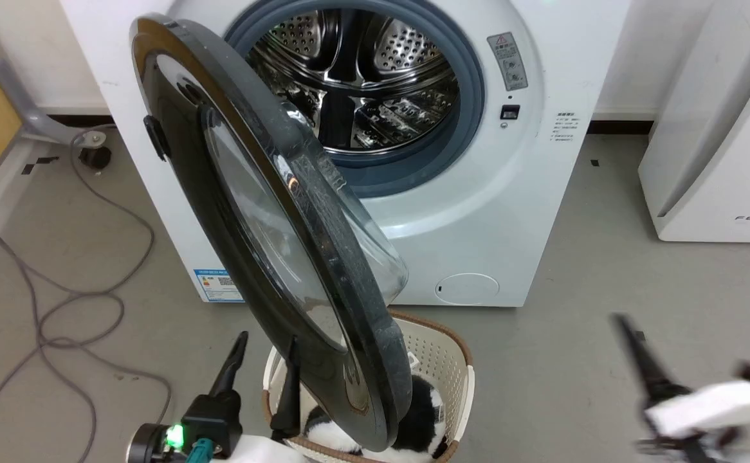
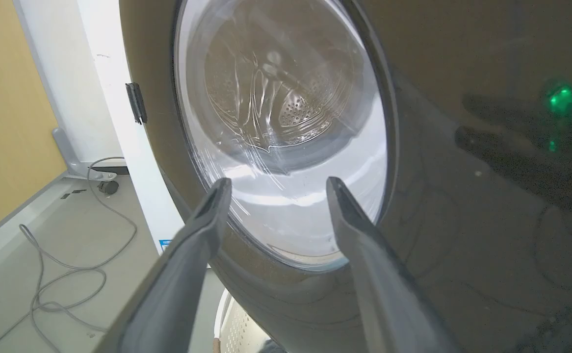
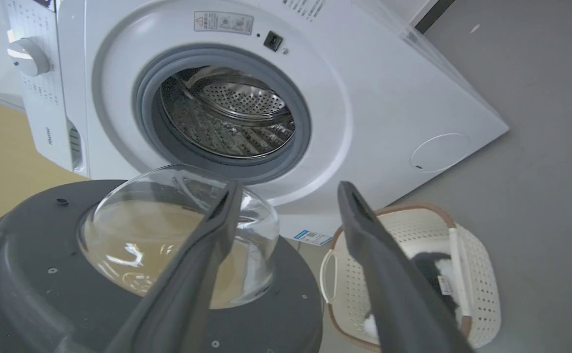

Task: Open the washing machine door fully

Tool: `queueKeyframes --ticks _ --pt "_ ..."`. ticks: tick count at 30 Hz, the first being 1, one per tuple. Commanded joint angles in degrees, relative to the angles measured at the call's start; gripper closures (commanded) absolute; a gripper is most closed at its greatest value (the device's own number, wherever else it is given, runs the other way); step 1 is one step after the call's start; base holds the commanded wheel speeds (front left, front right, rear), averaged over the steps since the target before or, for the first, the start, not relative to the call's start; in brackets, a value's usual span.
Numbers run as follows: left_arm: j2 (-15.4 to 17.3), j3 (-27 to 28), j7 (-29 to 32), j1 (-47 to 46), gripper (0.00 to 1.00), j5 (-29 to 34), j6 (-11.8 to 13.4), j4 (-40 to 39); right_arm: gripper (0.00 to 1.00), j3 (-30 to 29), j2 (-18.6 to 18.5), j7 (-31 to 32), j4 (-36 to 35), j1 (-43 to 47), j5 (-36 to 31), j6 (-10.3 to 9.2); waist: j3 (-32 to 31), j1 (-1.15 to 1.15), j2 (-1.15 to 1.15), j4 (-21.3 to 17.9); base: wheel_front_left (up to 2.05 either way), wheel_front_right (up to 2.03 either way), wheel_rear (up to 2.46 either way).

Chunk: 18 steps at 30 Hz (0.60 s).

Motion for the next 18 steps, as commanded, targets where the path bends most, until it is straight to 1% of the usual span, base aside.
queueKeyframes --ticks 1,3,6,8,10,12,14,16,18 --pt "0.33 0.58 -0.32 0.92 0.0 -0.33 0.39 -0.09 0.0 -5.18 0.06 -0.32 2.44 1.88 -5.55 0.37 -0.2 0.0 0.0 -0.35 0.0 0.0 0.0" --pt "0.43 0.91 -0.32 1.09 0.0 -0.45 0.49 -0.14 0.0 -12.54 2.28 -0.35 4.37 3.99 -14.27 0.37 -0.33 0.0 0.0 -0.52 0.0 0.0 0.0" --pt "0.54 1.39 -0.32 1.17 0.0 -0.61 0.64 -0.23 0.0 -24.79 6.68 -0.36 4.15 7.26 -31.76 0.37 -0.48 0.0 0.0 -0.65 0.0 0.0 0.0" --pt "0.59 1.65 -0.32 1.23 0.0 -0.7 0.72 -0.32 0.0 -32.41 10.84 -0.36 1.14 9.65 -44.27 0.37 -0.52 0.0 0.0 -0.65 0.0 0.0 0.0" --pt "0.65 1.96 -0.32 1.22 0.0 -0.79 0.83 -0.43 0.0 -38.14 15.48 -0.37 -3.97 11.78 -55.58 0.37 -0.49 0.0 0.0 -0.6 0.0 0.0 0.0" --pt "0.7 2.31 -0.32 1.2 0.0 -0.89 0.95 -0.53 0.0 -41.12 19.67 -0.33 -9.86 13.75 -65.45 0.37 -0.44 0.0 0.0 -0.53 0.0 0.0 0.0" --pt "0.76 2.58 -0.32 1.16 0.0 -0.94 1.05 -0.61 0.0 -41.69 21.88 1.14 -16.34 15.37 -73.85 0.37 -0.36 0.0 0.0 -0.46 0.0 0.0 0.0" --pt "0.77 2.75 -0.32 1.13 0.0 -0.96 1.12 -0.62 0.0 -40.28 22.82 3.83 -21.91 17.1 -80.21 0.37 -0.27 0.0 0.0 -0.38 0.0 0.0 0.0" --pt "0.78 2.85 -0.32 1.05 0.0 -0.97 1.12 -0.61 0.0 -38.28 23.18 6.8 -25.71 18.8 -84.62 0.37 -0.15 0.0 0.0 -0.3 0.0 0.0 0.0"
